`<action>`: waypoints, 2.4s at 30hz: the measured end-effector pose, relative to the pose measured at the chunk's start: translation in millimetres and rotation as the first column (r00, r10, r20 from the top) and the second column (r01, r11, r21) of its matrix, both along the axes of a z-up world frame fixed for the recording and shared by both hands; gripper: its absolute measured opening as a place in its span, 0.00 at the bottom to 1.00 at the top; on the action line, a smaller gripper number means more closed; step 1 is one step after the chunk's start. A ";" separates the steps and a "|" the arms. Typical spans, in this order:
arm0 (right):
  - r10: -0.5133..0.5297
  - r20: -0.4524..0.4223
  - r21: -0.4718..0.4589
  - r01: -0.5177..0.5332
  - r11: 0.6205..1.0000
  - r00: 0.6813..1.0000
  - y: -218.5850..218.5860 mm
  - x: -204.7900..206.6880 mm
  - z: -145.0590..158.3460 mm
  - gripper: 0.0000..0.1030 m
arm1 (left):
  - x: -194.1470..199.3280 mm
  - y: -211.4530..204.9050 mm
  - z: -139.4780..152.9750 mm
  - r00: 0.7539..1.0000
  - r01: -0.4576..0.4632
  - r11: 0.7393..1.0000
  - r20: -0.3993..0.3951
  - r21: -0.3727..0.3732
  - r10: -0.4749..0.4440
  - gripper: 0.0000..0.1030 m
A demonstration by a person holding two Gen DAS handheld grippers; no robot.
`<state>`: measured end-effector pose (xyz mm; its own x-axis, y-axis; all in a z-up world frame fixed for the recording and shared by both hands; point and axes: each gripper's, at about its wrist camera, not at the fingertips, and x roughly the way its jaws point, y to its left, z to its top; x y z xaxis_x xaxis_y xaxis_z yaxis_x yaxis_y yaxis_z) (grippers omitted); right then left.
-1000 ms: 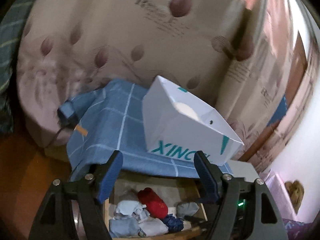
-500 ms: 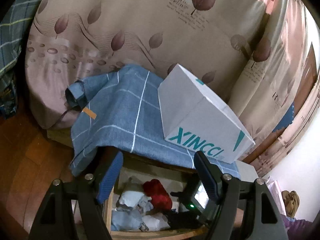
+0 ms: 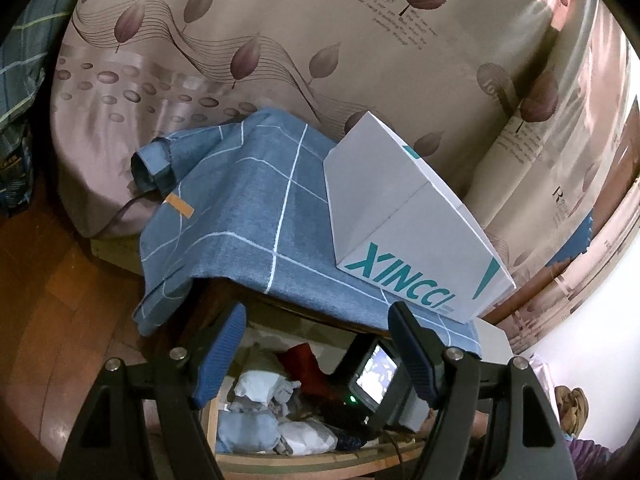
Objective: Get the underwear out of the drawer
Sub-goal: 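Reach into the drawer and grasp the red underwear with the right tool, then lift the red underwear and release it into the white box with the right tool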
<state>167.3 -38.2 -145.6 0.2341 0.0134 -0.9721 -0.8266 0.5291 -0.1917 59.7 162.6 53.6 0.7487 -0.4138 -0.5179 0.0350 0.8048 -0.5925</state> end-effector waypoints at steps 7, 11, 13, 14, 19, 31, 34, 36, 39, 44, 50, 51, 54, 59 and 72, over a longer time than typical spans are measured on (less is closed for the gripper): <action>-0.015 0.026 0.060 0.014 0.998 1.000 -14.7 -24.2 33.4 0.28 | 1.0 -1.0 -0.6 1.000 0.000 1.000 -0.011 0.003 0.000 0.73; -0.087 0.026 0.143 0.083 0.986 0.996 -35.5 -33.7 65.7 0.28 | 1.0 -2.8 -1.9 1.000 0.004 1.000 -0.017 0.010 -0.004 0.73; -0.138 0.020 0.191 0.131 0.973 0.990 -48.0 -39.0 78.4 0.28 | 1.9 -3.6 -3.1 1.000 0.006 1.000 -0.026 0.011 -0.006 0.73; -0.159 0.016 0.208 0.152 0.966 0.987 -52.9 -41.0 83.7 0.28 | 2.4 -4.2 -3.8 1.000 0.006 1.000 -0.030 0.012 -0.006 0.73; -0.245 -0.008 0.296 0.237 0.925 0.969 -71.7 -51.3 105.1 0.28 | 3.2 -8.7 -3.8 0.999 0.016 0.999 -0.034 0.036 -0.015 0.73; -0.355 0.046 0.558 0.271 0.784 0.934 -115.1 -95.2 233.8 0.28 | -0.5 -34.7 -2.3 0.996 0.089 0.984 -0.038 0.155 -0.084 0.73; -0.393 0.079 0.613 0.266 0.744 0.916 -129.7 -93.7 277.5 0.28 | -0.9 -35.9 -2.8 0.995 0.098 0.983 -0.042 0.156 -0.093 0.73; -0.424 0.104 0.653 0.260 0.711 0.899 -142.9 -84.5 313.0 0.28 | -0.1 -35.3 -3.1 0.994 0.100 0.983 -0.047 0.155 -0.094 0.73; -0.474 0.141 0.674 0.267 0.689 0.869 -155.4 -61.0 347.0 0.28 | 0.7 -33.6 -3.9 0.994 0.100 0.984 -0.054 0.146 -0.093 0.73; -0.536 0.146 0.659 0.322 0.680 0.832 -164.2 -8.5 368.1 0.28 | 0.7 -33.1 -4.8 0.994 0.103 0.985 -0.055 0.141 -0.096 0.73; -0.590 0.126 0.612 0.406 0.679 0.797 -158.8 47.2 343.4 0.28 | -1.3 -41.1 -2.5 0.992 0.122 0.974 -0.042 0.190 -0.116 0.73; -0.597 0.113 0.608 0.420 0.674 0.794 -158.0 54.7 338.9 0.28 | -1.1 -43.0 -2.6 0.992 0.127 0.972 -0.042 0.200 -0.121 0.73; -0.609 0.088 0.579 0.457 0.675 0.789 -150.5 77.0 320.7 0.29 | -1.0 -50.3 -3.4 0.989 0.150 0.961 -0.045 0.234 -0.143 0.73; -0.626 0.060 0.521 0.510 0.684 0.778 -144.1 97.4 288.2 0.29 | 0.5 -56.9 -5.2 0.984 0.179 0.950 -0.051 0.255 -0.172 0.73; -0.637 0.118 0.468 0.523 0.712 0.762 -131.4 106.2 269.2 0.41 | 3.5 -63.4 -12.0 0.977 0.211 0.938 -0.099 0.274 -0.190 0.73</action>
